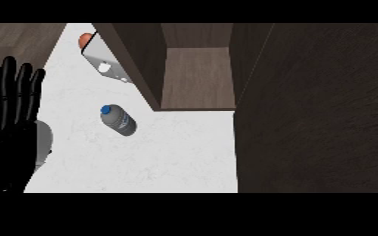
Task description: Pick up the bottled water, place it into the cabinet and close the cabinet
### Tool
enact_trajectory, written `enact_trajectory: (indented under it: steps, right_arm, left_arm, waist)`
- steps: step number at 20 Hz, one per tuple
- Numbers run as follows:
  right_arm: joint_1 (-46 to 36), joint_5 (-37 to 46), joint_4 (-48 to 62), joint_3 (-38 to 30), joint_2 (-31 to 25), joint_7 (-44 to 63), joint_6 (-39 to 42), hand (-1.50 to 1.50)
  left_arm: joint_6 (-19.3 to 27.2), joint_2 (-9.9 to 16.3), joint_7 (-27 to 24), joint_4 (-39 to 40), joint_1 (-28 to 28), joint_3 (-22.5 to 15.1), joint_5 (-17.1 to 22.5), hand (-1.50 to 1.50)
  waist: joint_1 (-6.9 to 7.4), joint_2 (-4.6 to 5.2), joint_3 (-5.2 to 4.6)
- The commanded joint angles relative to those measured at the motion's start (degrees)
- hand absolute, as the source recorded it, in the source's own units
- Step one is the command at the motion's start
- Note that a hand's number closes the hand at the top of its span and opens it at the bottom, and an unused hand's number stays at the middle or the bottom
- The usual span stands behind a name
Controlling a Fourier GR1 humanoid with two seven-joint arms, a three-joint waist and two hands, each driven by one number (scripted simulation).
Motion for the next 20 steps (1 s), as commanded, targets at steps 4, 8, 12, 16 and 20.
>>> enact_trajectory:
  steps: [4, 8, 12, 16, 20]
  right_arm:
    - [5.43, 0.92, -6.83, 1.67, -0.17, -2.54, 1.7, -1.5]
    - [10.5, -11.07, -3.07, 5.84, 5.74, 3.67, 3.25, -1.5]
    - [13.38, -17.01, -6.76, 5.51, 4.58, 8.13, 4.69, -1.5]
    - [24.52, -20.82, -13.09, 3.38, 2.49, 5.96, 8.4, -1.5]
    - [23.48, -16.96, -10.64, 7.05, 4.87, 5.99, 6.94, -1.5]
  left_arm:
    - [9.69, -5.31, 5.92, 3.92, -9.3, -8.99, -16.05, -1.5]
    - [20.03, -5.61, 14.86, 7.84, -3.74, -6.97, 0.34, -1.5]
    - [30.08, -5.66, 14.29, 8.3, -0.45, -16.51, 1.28, -1.5]
    - [30.71, -5.68, 16.84, 3.89, 1.91, -17.24, -1.21, -1.5]
    - [39.17, -5.69, 9.61, 6.65, 4.15, -26.48, -1.33, -1.5]
  waist:
    - [-1.0, 0.12, -1.63]
    - [-1.35, 0.66, -1.72]
    - [-1.05, 0.04, -1.7]
    - [-0.65, -0.05, -1.66]
    - [-0.33, 0.08, -1.69]
